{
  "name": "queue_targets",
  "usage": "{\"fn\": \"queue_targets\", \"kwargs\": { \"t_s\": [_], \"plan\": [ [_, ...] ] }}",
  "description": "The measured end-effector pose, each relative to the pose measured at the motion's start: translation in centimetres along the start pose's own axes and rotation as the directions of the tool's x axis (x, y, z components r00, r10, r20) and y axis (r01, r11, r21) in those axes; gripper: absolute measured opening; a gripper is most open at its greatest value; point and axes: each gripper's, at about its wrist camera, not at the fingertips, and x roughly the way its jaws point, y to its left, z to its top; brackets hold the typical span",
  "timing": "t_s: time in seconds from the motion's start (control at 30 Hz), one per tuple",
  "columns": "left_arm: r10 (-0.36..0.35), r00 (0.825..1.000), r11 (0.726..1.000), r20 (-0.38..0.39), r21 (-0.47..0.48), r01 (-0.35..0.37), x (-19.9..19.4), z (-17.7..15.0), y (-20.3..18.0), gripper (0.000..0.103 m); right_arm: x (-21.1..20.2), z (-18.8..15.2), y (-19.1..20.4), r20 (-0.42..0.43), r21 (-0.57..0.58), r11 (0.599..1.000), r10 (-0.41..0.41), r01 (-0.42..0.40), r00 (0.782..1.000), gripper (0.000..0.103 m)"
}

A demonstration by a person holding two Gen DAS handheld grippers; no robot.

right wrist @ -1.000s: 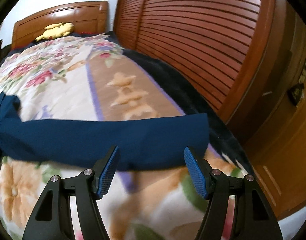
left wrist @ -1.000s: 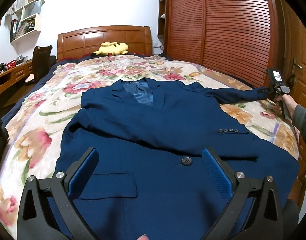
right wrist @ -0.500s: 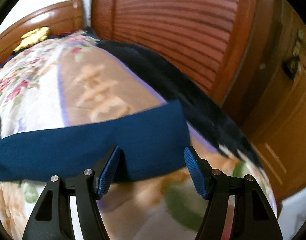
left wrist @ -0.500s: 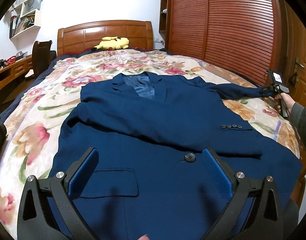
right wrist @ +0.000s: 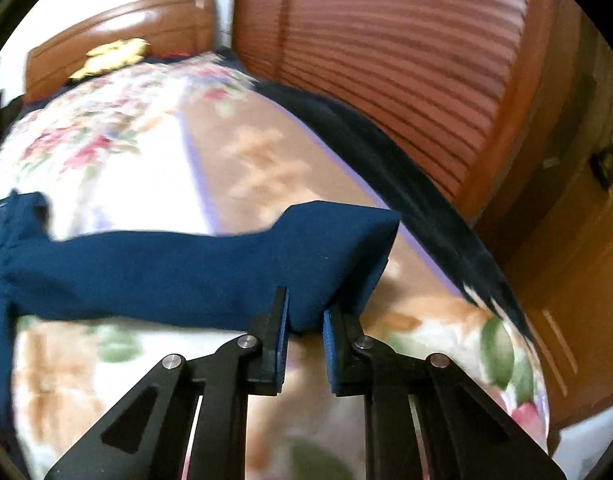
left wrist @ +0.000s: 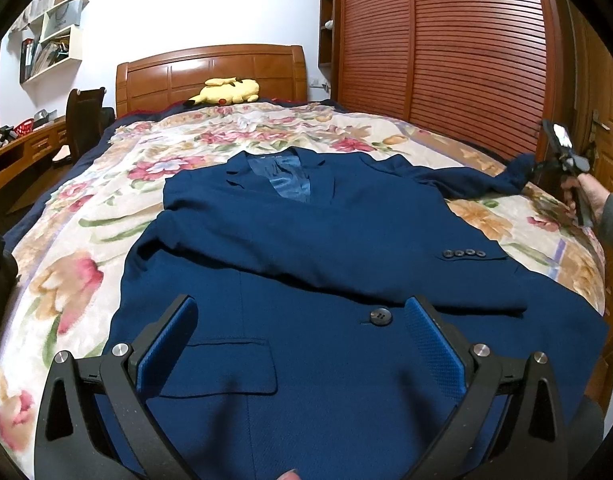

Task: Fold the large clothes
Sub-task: 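Lift the sleeve with the right gripper and lay it across the jacket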

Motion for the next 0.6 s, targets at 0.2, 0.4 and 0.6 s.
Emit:
{"fn": "queue_targets", "kwargs": {
  "t_s": [0.2,0.4,0.6],
  "plan": [
    [-0.001,1.000,1.000,0.018,-0.012,0.001,-0.4,0.2,-0.3,0.103,-7.4,1.4,4.9,0.119,-0.119,0.991,0.083,-0.068,0.990,0.015],
    [0.017,1.000,1.000,0.020,0.008,-0.017,-0.5,0.0,-0.8,0.103,-14.2,1.5,9.5,0.207,-0.222,0.968,0.163,-0.116,0.965,0.015],
    [0.013,1.000,1.000,0.025,0.001,-0.013,-0.9,0.0,-0.8,0.103,-18.5,0.5,12.9,0.249,-0.314,0.936,0.240,-0.156,0.938,0.015]
  ]
}}
